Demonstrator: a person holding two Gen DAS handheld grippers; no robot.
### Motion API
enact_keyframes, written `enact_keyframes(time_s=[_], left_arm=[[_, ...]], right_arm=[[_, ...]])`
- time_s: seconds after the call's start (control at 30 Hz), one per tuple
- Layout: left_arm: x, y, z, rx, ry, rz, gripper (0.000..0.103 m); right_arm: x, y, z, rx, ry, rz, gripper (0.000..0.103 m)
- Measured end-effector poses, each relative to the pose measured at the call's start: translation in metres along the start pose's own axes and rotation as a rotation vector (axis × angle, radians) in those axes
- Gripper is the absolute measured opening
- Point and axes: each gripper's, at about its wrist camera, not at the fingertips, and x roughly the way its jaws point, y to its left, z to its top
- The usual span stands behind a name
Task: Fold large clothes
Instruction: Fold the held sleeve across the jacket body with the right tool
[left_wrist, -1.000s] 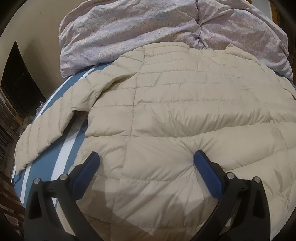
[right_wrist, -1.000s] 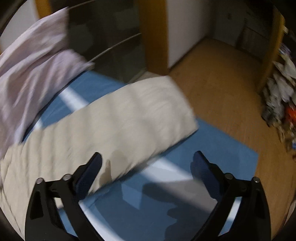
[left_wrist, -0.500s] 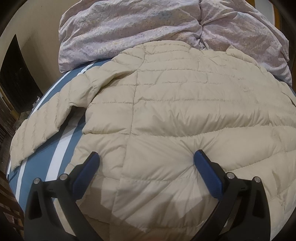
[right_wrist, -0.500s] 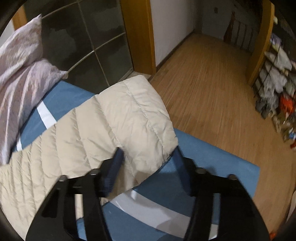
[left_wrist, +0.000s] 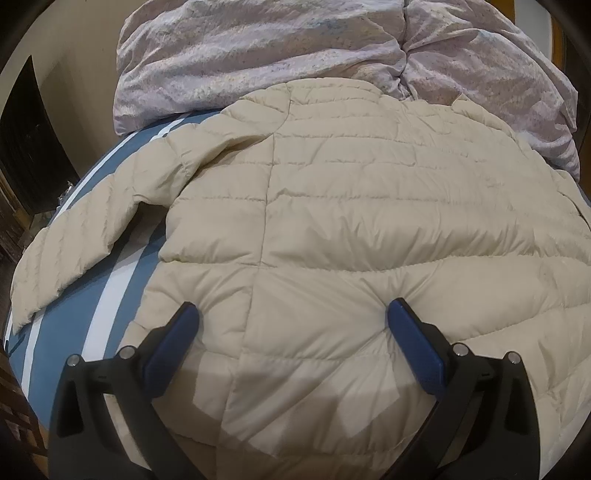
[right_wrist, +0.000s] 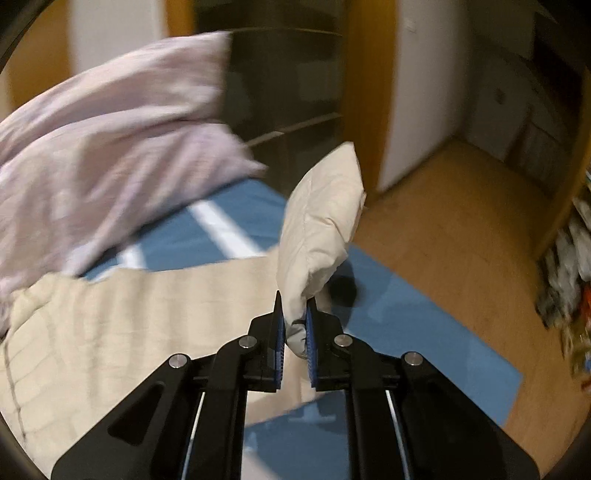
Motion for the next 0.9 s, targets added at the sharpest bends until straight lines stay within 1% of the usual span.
enact_keyframes(time_s=[0.1,0.23,0.27,0.37,0.4,0.5,0.6,0.67,0.8,0.9], left_arm=[[0.0,0.001,0.0,-0.005,0.002,-0.006,0.101],[0.001,0.002,0.0,-0.01,0.004,-0.013,0.101],[0.001,0.002,0.0,-0.011,0.005,-0.015,0.101],[0.001,0.003,0.0,-0.014,0.006,-0.019,0.101],[0.001,0.003,0.0,-0.016,0.006,-0.021,0.101],[0.001,0.004,0.0,-0.017,0.007,-0.022,0.101],[0.001,0.005,0.0,-0.02,0.007,-0.026,0.101],[0.001,0.005,0.0,-0.021,0.008,-0.028,0.101],[0.001,0.005,0.0,-0.022,0.008,-0.028,0.101],[0.001,0.005,0.0,-0.022,0.008,-0.028,0.101]], right_arm=[[-0.009,0.054,-0.008,-0.08,-0.005,0.092,0.01],[-0.018,0.134,-0.028,-0.196,0.021,0.221,0.01],[-0.02,0.146,-0.033,-0.217,0.025,0.245,0.01],[-0.027,0.205,-0.056,-0.303,0.069,0.354,0.01],[-0.031,0.216,-0.063,-0.319,0.077,0.373,0.01],[-0.036,0.267,-0.088,-0.397,0.123,0.454,0.01],[-0.048,0.288,-0.113,-0.437,0.166,0.518,0.01],[-0.052,0.302,-0.125,-0.457,0.187,0.545,0.01],[-0.063,0.325,-0.141,-0.498,0.197,0.573,0.01],[-0.07,0.331,-0.146,-0.504,0.207,0.598,0.01]])
